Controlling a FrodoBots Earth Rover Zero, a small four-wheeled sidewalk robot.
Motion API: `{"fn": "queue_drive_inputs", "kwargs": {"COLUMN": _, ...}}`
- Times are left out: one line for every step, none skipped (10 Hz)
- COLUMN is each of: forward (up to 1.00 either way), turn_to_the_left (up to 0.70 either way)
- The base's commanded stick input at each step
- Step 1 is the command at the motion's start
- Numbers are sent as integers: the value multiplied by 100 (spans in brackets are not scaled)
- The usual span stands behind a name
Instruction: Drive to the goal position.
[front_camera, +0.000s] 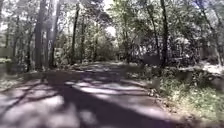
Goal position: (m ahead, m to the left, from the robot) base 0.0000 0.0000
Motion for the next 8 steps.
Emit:
{"fn": "queue_drive_inputs", "kwargs": {"forward": 45, "turn_to_the_left": 0}}
{"fn": "queue_drive_inputs", "kwargs": {"forward": 45, "turn_to_the_left": 0}}
{"fn": "queue_drive_inputs", "kwargs": {"forward": 45, "turn_to_the_left": 0}}
{"fn": "queue_drive_inputs", "kwargs": {"forward": 45, "turn_to_the_left": 0}}
{"fn": "queue_drive_inputs", "kwargs": {"forward": 45, "turn_to_the_left": 0}}
{"fn": "queue_drive_inputs", "kwargs": {"forward": 45, "turn_to_the_left": 0}}
{"fn": "queue_drive_inputs", "kwargs": {"forward": 45, "turn_to_the_left": 0}}
{"fn": "queue_drive_inputs", "kwargs": {"forward": 45, "turn_to_the_left": 0}}
